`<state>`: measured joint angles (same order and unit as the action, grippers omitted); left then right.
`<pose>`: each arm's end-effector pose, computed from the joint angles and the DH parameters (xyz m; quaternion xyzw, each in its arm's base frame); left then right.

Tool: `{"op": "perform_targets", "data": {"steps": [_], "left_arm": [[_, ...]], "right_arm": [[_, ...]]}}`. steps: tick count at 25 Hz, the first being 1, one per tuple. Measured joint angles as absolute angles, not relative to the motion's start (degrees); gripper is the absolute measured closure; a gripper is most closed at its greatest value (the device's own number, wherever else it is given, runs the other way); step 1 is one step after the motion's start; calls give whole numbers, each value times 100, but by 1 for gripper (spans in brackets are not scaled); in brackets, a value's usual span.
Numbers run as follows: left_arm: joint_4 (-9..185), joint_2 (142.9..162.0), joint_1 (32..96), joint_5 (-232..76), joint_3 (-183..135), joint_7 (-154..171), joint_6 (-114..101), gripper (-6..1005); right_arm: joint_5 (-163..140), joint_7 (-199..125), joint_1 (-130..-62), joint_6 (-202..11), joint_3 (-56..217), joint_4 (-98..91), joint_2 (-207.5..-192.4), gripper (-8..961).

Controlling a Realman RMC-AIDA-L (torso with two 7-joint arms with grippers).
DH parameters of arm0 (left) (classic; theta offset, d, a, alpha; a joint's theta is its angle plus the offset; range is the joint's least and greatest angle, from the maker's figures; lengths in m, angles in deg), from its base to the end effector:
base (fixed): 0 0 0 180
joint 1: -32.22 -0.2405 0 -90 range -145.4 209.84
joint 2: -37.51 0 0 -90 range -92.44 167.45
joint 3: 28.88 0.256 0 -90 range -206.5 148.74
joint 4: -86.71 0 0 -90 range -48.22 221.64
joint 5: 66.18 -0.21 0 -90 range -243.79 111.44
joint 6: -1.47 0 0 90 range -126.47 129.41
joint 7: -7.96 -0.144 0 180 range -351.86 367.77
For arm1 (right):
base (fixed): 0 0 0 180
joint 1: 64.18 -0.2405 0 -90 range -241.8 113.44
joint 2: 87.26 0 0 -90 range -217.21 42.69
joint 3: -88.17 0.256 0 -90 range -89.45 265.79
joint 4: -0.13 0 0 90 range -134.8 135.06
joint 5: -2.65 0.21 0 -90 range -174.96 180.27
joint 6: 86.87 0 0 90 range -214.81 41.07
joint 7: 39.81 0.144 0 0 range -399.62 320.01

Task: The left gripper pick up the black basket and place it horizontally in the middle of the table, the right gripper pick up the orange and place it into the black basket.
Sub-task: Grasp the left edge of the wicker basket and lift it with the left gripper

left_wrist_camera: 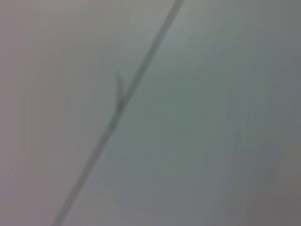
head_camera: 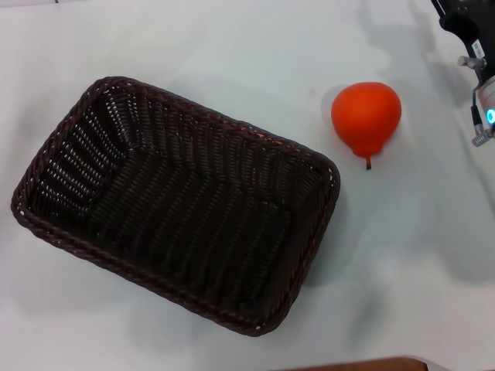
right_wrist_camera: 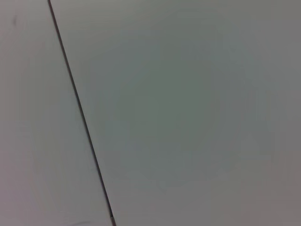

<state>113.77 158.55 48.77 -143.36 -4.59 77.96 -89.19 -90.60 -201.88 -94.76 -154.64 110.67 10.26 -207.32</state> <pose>-0.3268 0.2835 0.0671 -0.6906 -0.3019 -0.5214 0.4001 0.3112 0.3507 -0.0165 -0.3348 -0.6108 -0.5991 0.3949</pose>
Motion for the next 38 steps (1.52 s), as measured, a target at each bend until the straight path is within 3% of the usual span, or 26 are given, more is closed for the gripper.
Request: {"op": "perform_targets", "data": {"steps": [1, 5, 10, 16, 27, 38], "left_arm": [[11958, 15695, 4790, -14551, -72, 8624, -8980, 156], [12720, 15432, 4848, -15551, 168, 9696, -9174, 160], [13773, 15365, 5001, -16951, 186, 10793, -9452, 166], [15158, 15515, 5184, -18374, 247, 11949, -9486, 173], [16794, 16020, 5612, -20127, 929, 13174, -9778, 185], [16769, 16122, 5924, -21146, 1507, 13555, -9667, 197]], "right_arm": [[-9060, -20188, -9449, -15464, 11067, 1025, -20732, 74], [-9060, -20188, -9421, -15463, 11067, 1025, -20732, 74], [-9060, -20188, -9409, -15423, 11072, 1018, -20732, 75], [-9059, -20188, -9477, -15235, 11122, 1012, -20726, 75], [-9060, -20188, -9512, -14970, 11266, 996, -20722, 74], [-9060, -20192, -9476, -14939, 11313, 931, -20728, 75]]}}
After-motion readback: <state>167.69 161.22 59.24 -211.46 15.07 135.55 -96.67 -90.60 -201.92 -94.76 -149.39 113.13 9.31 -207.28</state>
